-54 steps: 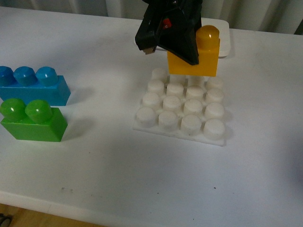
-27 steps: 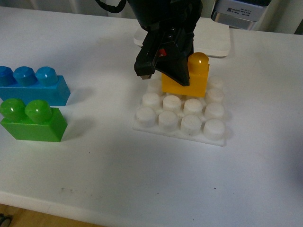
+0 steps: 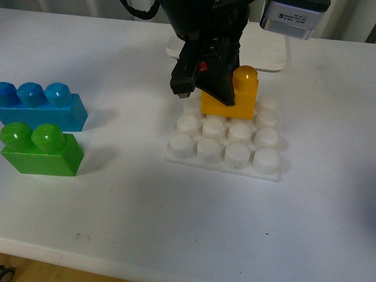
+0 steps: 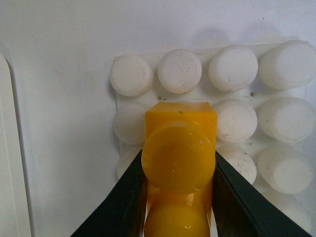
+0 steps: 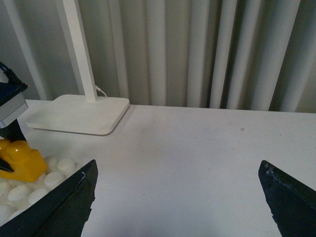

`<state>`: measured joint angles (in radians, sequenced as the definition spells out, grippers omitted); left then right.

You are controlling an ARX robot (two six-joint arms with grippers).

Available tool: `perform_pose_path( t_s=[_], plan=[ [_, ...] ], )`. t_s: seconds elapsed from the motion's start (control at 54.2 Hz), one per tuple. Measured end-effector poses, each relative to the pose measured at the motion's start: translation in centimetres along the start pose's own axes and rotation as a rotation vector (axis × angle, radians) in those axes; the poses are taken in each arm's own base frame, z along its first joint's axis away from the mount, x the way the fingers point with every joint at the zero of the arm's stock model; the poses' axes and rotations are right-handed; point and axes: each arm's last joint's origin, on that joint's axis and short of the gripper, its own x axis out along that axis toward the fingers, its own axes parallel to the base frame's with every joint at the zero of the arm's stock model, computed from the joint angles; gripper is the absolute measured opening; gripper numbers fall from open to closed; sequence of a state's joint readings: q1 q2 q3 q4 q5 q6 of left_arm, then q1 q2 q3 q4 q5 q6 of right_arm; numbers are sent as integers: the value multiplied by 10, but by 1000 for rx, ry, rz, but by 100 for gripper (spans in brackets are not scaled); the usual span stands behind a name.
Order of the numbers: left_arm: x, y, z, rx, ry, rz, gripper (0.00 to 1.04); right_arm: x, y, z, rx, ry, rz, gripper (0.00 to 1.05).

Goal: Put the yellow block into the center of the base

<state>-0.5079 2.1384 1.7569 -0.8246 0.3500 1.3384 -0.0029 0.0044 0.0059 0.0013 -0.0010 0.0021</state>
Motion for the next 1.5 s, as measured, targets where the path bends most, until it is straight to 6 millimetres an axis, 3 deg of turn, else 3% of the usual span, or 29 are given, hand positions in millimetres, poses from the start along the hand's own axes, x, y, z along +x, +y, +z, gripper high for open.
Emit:
perform_pose_path(
  t_s=[0.794, 0.942, 1.052, 1.182, 1.329, 1.495],
  plan=[
    [18, -5, -5, 18, 34, 1, 31, 0, 0, 0, 0, 0, 0, 96],
    [15, -2, -5, 24, 45, 28, 60, 0, 0, 0, 0, 0, 0, 96],
    [-3, 3, 1, 35, 9, 102, 80, 0, 0, 0, 0, 0, 0, 96],
    [-41, 5, 12, 59, -52, 217, 99, 0, 0, 0, 0, 0, 0, 96],
    [-98, -12, 12, 81, -79, 435, 98, 0, 0, 0, 0, 0, 0, 96],
    [-123, -40, -6, 41, -81, 714, 98, 0, 0, 0, 0, 0, 0, 96]
  ],
)
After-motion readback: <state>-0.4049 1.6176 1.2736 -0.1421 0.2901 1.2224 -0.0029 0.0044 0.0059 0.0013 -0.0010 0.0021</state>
